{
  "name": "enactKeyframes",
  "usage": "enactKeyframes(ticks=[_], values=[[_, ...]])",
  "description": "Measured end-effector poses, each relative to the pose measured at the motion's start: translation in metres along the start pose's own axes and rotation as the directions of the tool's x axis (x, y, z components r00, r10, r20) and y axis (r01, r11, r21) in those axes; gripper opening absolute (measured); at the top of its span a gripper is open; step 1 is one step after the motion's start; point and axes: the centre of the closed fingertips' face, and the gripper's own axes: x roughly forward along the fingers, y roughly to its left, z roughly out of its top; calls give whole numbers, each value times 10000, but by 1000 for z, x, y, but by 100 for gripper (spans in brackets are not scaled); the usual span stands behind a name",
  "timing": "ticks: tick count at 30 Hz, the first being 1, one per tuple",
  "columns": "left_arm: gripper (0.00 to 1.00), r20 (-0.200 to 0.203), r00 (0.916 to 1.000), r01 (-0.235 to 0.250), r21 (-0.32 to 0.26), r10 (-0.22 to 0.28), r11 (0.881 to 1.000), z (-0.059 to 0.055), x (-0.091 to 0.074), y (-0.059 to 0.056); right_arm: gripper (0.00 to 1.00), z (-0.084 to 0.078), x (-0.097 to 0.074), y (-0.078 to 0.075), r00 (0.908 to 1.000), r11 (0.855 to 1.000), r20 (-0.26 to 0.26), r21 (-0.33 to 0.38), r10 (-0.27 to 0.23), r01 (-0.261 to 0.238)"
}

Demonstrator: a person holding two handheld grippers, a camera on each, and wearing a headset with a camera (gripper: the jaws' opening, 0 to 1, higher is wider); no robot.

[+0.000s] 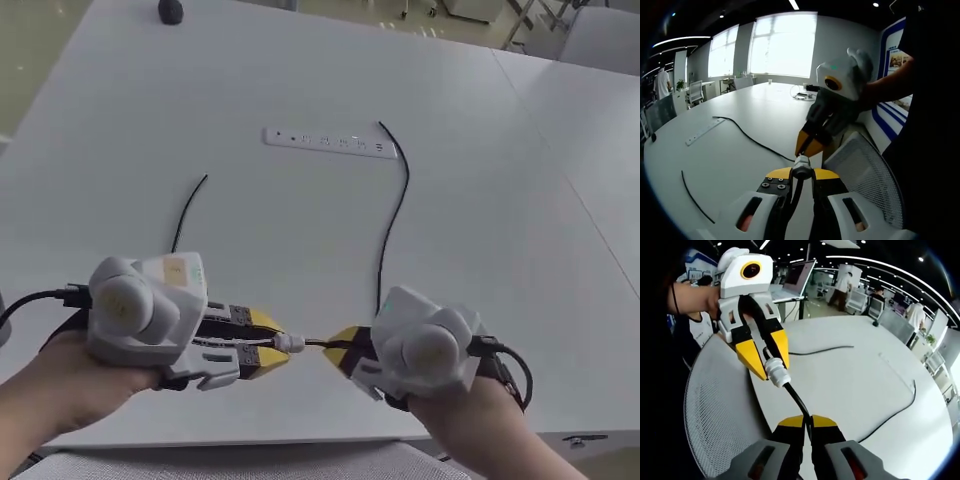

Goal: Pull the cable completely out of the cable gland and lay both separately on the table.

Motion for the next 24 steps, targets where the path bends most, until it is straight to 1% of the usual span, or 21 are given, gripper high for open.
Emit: enactKeyframes(ticks=[3,6,8,10,15,19,20,21,22,23,24], values=[[15,11,10000,22,-31,-22,10000,0,1,0,0,-4,0,-4,9998,9999,-140,15,-160,160],[15,10,10000,33,-9,-33,10000,0,1,0,0,-3,1,-5,9998,9998,-114,72,-189,190],[15,8,10000,54,-36,-54,10000,0,1,0,0,-4,2,-3,9997,9999,-188,78,-138,139],[15,-37,10000,56,8,-56,10000,-1,1,1,0,-5,3,0,9997,9997,-240,-231,25,-30],[15,-11,10000,39,-54,-40,10000,-3,-1,4,0,-2,1,-2,9999,9983,-50,-577,-92,89],[15,-9,10000,32,-175,-32,9998,-4,-3,6,0,1,-2,-1,9999,9977,53,-664,-101,104],[15,-26,10000,39,-196,-39,9998,-4,-4,7,1,1,-3,2,10000,9976,47,-697,26,-23],[15,-24,10000,28,-184,-29,9998,-5,-4,7,1,1,-3,2,10000,9976,42,-685,40,-37],[15,-23,10000,32,-182,-33,9998,-5,-5,7,2,2,-4,2,10000,9975,33,-708,31,-28],[15,-15,10000,49,-194,-50,9998,-4,-5,7,4,4,-7,1,9999,9968,45,-788,-90,94],[15,-19,10000,50,-190,-50,9998,-4,-5,7,5,7,-9,1,9999,9965,128,-824,-88,98]])
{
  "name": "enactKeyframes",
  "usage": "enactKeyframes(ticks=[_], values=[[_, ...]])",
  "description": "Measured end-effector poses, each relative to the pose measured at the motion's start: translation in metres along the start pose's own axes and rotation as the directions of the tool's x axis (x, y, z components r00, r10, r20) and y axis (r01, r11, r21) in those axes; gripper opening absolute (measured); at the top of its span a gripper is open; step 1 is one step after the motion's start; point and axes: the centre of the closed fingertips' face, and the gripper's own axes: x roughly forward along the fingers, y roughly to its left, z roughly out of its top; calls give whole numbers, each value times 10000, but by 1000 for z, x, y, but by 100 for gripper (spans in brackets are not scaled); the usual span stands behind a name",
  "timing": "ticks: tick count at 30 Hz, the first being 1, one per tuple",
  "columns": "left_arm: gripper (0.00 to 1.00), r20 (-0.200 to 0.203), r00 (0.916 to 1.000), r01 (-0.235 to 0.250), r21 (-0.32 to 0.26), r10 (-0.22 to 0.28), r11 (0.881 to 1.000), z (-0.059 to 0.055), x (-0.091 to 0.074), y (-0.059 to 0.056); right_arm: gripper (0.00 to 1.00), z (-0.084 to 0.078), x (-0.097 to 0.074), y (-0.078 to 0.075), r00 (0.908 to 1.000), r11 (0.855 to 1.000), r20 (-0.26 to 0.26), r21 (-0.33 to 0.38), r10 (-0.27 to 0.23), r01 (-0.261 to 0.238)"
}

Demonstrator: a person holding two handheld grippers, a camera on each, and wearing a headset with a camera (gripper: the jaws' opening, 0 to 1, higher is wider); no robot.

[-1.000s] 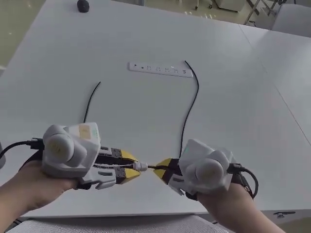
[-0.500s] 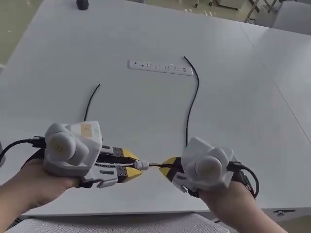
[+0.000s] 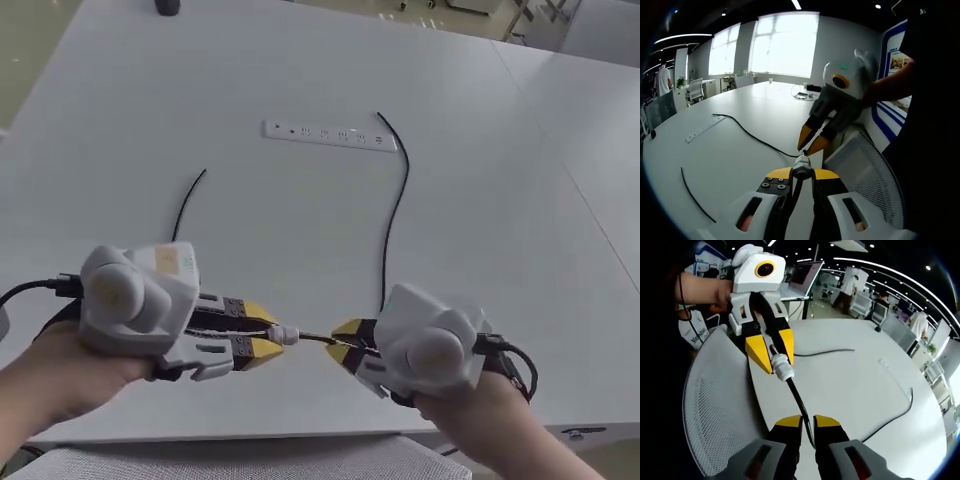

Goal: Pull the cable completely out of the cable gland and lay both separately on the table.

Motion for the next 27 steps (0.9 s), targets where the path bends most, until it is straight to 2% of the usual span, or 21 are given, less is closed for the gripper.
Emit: enactKeyframes(ticks=[3,5,8,11,20,27], values=[[15,-40,10000,1,38,-1,10000,-1,0,0,7,16,-6,5,9992,9998,363,-95,154,-151],[15,-25,10000,-2,47,2,10000,0,1,-1,7,25,-5,11,9986,9985,446,-475,291,-269],[15,-24,10000,3,85,-3,10000,0,2,-1,6,31,0,15,9991,9937,336,-1099,255,-217],[15,6,10000,-31,172,31,9998,1,2,-1,5,36,3,19,9991,9906,321,-1345,285,-239],[15,34,9999,-143,243,142,9996,5,3,1,0,37,6,15,9994,9839,325,-1785,120,-60],[15,21,9999,-150,259,149,9996,5,4,0,0,32,6,13,9994,9910,321,-1340,91,-47]])
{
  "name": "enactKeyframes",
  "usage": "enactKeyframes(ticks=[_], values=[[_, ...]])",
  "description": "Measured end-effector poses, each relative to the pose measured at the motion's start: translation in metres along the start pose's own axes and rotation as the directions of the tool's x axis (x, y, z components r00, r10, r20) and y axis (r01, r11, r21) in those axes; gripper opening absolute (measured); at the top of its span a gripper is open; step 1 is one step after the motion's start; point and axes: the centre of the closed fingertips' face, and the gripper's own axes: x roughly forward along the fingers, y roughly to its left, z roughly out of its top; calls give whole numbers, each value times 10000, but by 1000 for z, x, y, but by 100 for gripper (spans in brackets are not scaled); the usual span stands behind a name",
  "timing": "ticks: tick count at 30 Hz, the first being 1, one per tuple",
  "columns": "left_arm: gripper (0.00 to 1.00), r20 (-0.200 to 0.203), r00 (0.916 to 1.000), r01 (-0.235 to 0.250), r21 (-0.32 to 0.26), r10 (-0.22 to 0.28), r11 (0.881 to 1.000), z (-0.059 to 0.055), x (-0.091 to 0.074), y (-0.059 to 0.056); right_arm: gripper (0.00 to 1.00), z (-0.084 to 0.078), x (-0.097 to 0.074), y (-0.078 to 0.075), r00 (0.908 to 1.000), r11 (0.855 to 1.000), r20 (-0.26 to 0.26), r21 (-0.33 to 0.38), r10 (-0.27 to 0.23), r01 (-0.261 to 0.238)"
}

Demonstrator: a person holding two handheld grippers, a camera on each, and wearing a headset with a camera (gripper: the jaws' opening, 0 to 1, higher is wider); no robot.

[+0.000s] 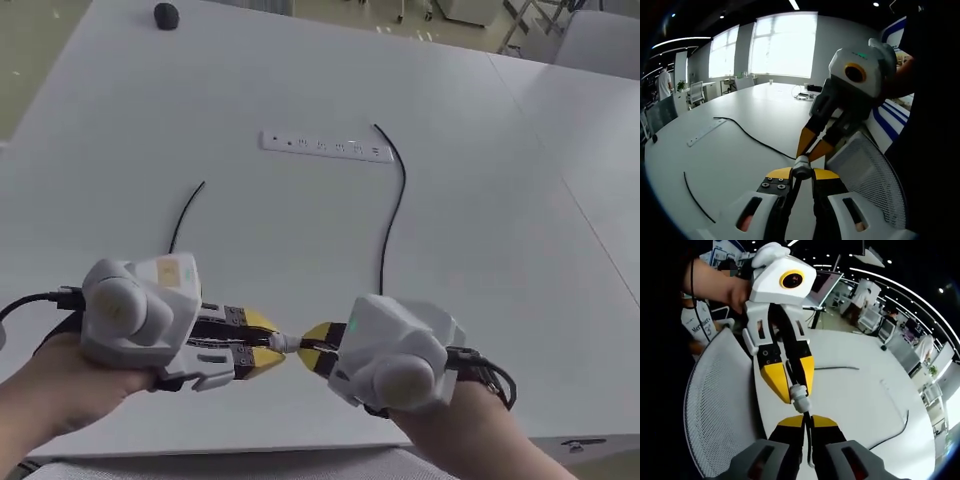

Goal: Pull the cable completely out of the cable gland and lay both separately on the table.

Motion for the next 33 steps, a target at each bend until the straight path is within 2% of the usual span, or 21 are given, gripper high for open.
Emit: enactKeyframes(ticks=[7,11,17,23,30,33], values=[[15,-49,10000,-3,14,3,10000,0,0,0,0,-9,-2,-3,10000,9981,-79,615,-17,22],[15,-98,10000,-14,39,14,10000,2,2,-1,0,-15,-1,-5,9999,9976,-157,686,-54,64],[15,-101,9999,-12,-8,12,10000,1,3,-2,0,-32,-2,-9,9989,9935,-439,1115,-166,214],[15,-57,10000,16,-77,-16,10000,-1,3,-6,0,-48,-3,-12,9977,9864,-650,1612,-211,314],[15,-4,10000,39,17,-39,10000,0,5,-7,0,-54,0,-13,9976,9690,-674,2451,-165,326],[15,-36,10000,47,35,-47,10000,1,6,-6,0,-55,1,-12,9972,9697,-731,2418,-174,346]])
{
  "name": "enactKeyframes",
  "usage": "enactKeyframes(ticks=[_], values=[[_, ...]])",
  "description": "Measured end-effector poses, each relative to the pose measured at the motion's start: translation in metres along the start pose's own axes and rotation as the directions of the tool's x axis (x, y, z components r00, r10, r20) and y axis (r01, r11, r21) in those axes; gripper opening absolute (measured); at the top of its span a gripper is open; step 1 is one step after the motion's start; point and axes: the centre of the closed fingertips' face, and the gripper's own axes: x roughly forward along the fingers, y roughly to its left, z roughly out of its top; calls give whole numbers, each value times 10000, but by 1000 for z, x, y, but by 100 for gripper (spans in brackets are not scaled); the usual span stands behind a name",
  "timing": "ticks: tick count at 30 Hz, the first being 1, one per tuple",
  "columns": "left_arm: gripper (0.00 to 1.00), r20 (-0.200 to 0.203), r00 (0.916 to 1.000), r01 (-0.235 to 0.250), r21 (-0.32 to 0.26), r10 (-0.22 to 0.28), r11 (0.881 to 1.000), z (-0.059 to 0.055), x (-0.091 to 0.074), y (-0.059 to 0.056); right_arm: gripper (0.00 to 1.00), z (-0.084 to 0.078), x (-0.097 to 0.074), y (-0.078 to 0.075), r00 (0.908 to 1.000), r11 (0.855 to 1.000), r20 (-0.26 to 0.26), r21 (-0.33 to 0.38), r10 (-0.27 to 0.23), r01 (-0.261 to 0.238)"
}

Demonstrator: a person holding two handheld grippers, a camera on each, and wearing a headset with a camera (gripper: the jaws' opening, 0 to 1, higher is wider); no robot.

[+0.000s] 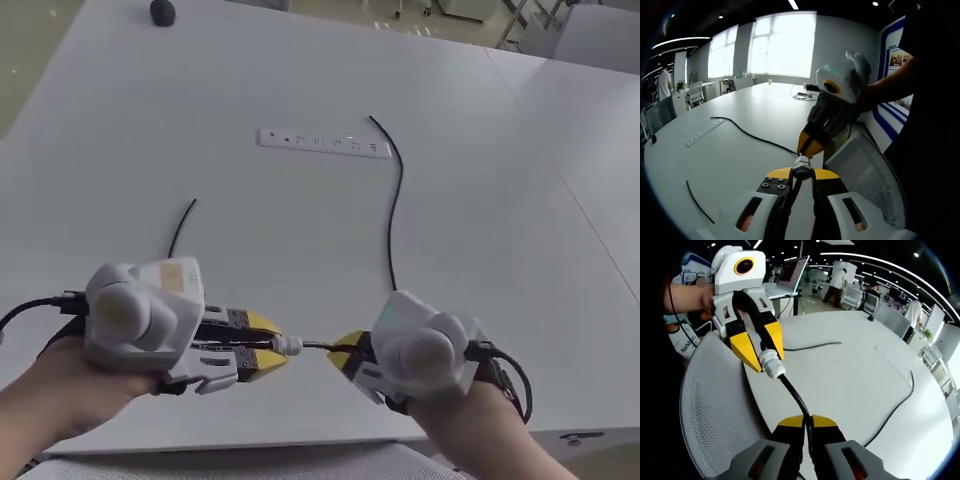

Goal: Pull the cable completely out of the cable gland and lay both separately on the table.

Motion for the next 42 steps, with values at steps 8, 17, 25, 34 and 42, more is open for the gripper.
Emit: enactKeyframes(ticks=[8,17,25,34,42], values=[[15,-66,9999,-135,-41,135,9999,-4,-3,4,0,3,-3,5,9992,9984,283,-499,268,-254],[15,23,9998,-213,-137,213,9997,-3,-7,8,5,29,-18,14,9968,9944,785,-1055,146,-62],[15,144,9997,-175,-98,177,9998,3,-7,8,5,52,-8,26,9983,9575,570,-2870,-112,272],[15,137,9997,-209,-57,209,9998,3,-6,7,0,52,-8,22,9963,9542,704,-2914,-488,673],[15,233,9995,-204,14,204,9998,7,-5,6,0,52,-11,17,9948,9767,786,-1996,-649,795]])
